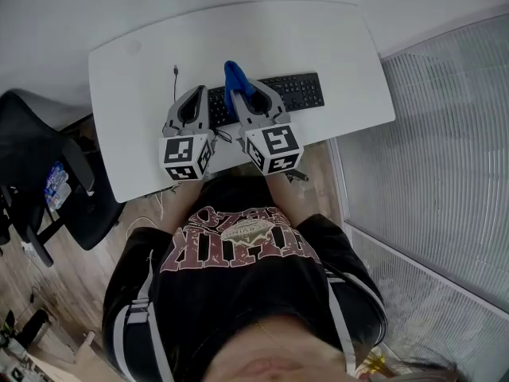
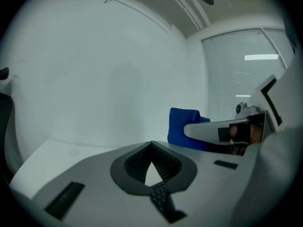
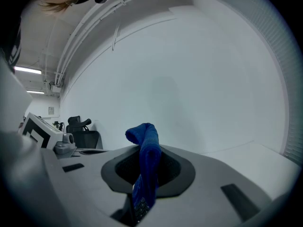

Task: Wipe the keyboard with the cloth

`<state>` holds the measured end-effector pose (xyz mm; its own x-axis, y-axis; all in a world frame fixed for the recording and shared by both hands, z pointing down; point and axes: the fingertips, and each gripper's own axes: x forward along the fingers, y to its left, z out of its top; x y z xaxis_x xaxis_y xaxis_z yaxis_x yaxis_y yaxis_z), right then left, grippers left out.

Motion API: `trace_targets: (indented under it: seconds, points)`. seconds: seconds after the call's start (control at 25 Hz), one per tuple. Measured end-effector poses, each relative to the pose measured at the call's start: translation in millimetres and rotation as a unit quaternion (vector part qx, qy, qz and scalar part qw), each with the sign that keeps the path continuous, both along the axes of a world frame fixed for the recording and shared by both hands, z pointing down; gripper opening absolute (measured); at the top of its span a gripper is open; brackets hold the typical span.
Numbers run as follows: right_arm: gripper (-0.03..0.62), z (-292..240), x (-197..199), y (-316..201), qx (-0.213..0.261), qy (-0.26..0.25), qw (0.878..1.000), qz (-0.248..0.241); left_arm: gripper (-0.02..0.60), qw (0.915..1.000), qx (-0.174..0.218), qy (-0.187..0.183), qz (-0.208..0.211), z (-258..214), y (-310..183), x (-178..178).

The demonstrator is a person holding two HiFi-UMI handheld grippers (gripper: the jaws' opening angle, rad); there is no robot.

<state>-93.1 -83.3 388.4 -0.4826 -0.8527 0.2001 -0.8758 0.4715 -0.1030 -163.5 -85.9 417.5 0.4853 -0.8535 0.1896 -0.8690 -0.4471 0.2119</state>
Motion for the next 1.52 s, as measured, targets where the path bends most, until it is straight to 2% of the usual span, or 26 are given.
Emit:
trace_targets:
  seconds: [0.52, 0.8, 0.96, 1.12, 1.36, 1.52]
  points:
    - [0.064, 50.1, -40.9, -18.4, -0.057, 0.027, 0.995, -0.079, 0.029, 0.9959, -0.065, -0.002, -0.063, 56.2, -1.0, -38.0]
    - [0.064, 86.7, -57.2, -23.3, -0.087, 0.061, 0.984, -0.140, 0.029, 0.9881, -0.118, -0.010, -0.099, 98.8, 8.4, -43.1]
    - [0.064, 109.6, -66.8, -25.2, -0.095, 0.104, 0.975, -0.172, 0.029, 0.9835, -0.146, -0.014, -0.105, 121.7, 9.1, -41.6]
    - [0.064, 130.8, -70.0, -25.4, -0.092, 0.172, 0.961, -0.198, 0.029, 0.9798, -0.169, -0.024, -0.104, 141.7, 10.9, -36.9]
    - [0.064, 161.1, -80.1, -25.0, -0.059, 0.292, 0.923, -0.241, 0.029, 0.9751, -0.191, -0.033, -0.108, 159.4, 12.5, -37.1]
    - [0.064, 177.9, -90.1, -23.8, -0.052, 0.332, 0.902, -0.269, 0.029, 0.9721, -0.206, -0.032, -0.108, 170.6, 11.1, -40.3]
